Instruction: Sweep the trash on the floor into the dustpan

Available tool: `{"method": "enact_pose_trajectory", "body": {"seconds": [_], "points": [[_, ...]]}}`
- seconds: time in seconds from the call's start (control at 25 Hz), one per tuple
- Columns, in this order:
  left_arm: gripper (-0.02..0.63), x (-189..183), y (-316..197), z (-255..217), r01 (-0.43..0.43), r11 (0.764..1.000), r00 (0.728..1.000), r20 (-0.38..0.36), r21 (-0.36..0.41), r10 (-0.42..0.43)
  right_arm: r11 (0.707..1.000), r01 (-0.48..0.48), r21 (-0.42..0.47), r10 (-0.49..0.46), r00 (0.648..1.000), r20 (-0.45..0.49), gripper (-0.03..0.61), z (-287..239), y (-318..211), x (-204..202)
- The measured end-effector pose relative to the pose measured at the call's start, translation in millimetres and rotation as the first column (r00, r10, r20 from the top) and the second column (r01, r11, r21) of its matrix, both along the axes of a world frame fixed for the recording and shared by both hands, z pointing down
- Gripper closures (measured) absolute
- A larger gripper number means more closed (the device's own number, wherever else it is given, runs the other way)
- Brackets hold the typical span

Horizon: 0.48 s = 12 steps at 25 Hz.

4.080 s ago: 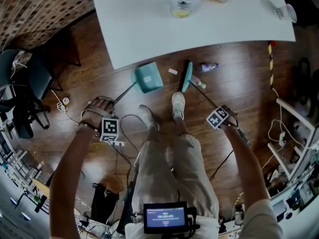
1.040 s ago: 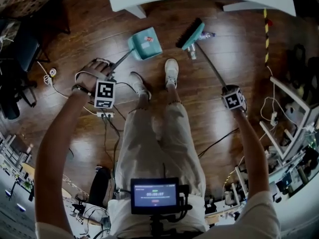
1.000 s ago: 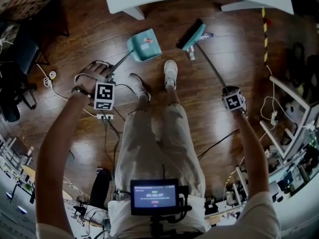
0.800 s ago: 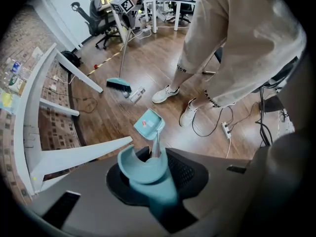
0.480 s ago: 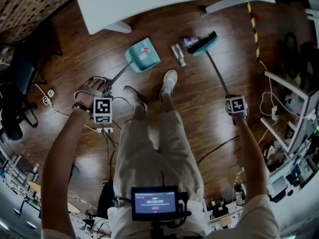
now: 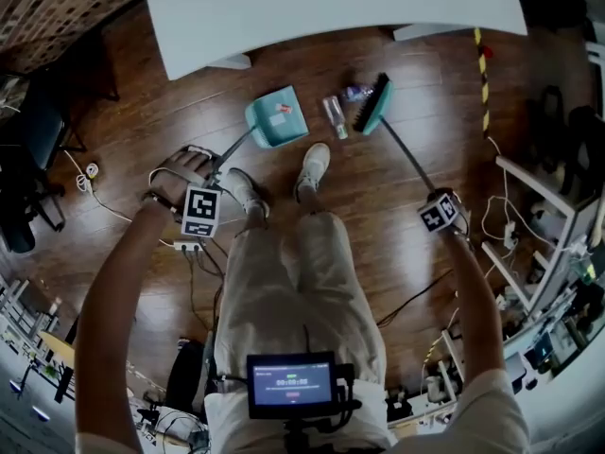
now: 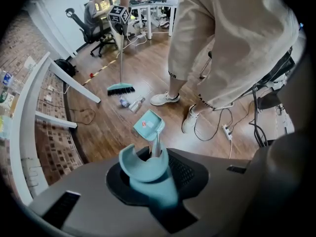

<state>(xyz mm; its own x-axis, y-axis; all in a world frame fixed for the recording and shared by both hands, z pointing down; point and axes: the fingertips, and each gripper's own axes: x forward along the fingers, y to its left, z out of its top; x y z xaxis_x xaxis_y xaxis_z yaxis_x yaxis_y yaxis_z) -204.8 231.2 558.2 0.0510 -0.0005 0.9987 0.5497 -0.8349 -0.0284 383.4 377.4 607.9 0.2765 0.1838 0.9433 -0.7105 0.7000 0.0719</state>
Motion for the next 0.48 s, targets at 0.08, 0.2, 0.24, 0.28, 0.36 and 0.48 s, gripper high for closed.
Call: {"method": "enact_pose_trajectory", "body": {"seconds": [0.08, 0.2, 0.24, 0.28, 0.36, 0.48], "points": [[0.534, 6, 2, 2, 0.006, 1.000, 1.000, -0.008, -0.014, -0.006, 0.998, 0.057, -0.020, -0.057, 0.998, 0.009, 0.472, 3, -5, -3], [0.534, 13, 4, 8, 0.008, 1.000, 1.000, -0.011, -0.022, -0.008, 0.993, 0.113, -0.025, -0.113, 0.993, 0.028, 0.472, 9, -15, -9], [0.534, 17, 5, 9, 0.006, 1.000, 1.000, -0.011, -0.020, -0.006, 0.992, 0.123, -0.028, -0.122, 0.992, 0.032, 0.472, 10, -16, -10], [0.534, 20, 5, 9, 0.002, 1.000, 1.000, -0.010, -0.016, -0.002, 0.991, 0.133, -0.034, -0.132, 0.991, 0.031, 0.472, 10, -16, -10], [0.534, 26, 8, 9, -0.009, 1.000, 1.000, -0.010, -0.009, 0.009, 0.985, 0.167, -0.046, -0.166, 0.986, 0.020, 0.472, 11, -14, -9], [0.534, 32, 11, 10, -0.019, 1.000, 1.000, -0.004, -0.007, 0.019, 0.966, 0.251, -0.056, -0.252, 0.968, -0.016, 0.472, 14, -15, -5]]}}
